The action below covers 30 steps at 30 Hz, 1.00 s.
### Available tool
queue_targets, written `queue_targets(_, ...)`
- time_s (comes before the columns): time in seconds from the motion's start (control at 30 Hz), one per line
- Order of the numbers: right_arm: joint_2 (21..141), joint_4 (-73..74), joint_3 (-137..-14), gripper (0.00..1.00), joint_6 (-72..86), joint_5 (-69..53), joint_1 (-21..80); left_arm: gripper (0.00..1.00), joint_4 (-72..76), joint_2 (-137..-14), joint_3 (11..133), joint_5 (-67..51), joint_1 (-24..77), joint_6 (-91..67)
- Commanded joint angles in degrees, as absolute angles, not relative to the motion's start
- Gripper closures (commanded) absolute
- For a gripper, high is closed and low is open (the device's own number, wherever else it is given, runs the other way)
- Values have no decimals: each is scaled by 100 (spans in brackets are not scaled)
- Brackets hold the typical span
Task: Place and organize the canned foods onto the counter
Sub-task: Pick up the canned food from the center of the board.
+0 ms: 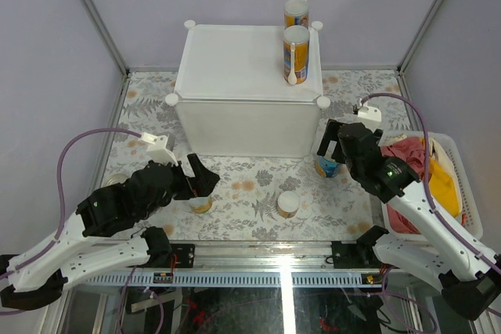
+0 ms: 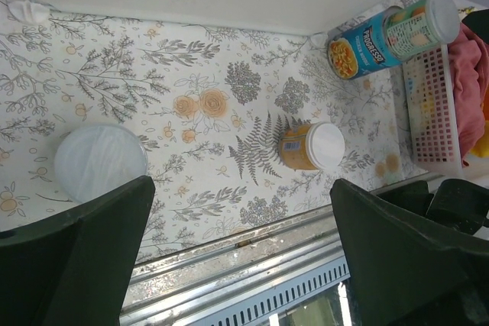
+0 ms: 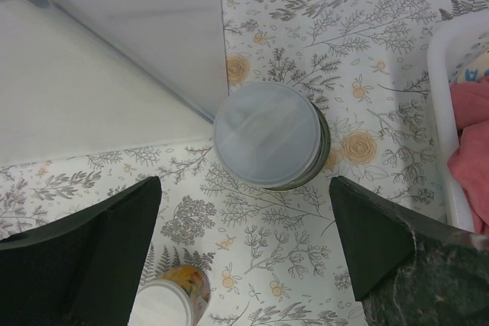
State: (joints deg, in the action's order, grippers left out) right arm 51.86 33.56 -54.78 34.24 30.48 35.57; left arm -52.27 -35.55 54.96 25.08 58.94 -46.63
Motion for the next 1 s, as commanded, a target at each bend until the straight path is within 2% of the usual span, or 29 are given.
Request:
queue_targets(0.0, 5219, 3168, -5437, 0, 3665, 3442, 3577, 0, -4771, -3537, 5377, 2254, 5923, -4715)
queue_targets(0.97, 5904, 2158, -4872, 0, 3251, 3811, 3367, 0, -4724, -3726, 5510, 2118, 5917, -4607)
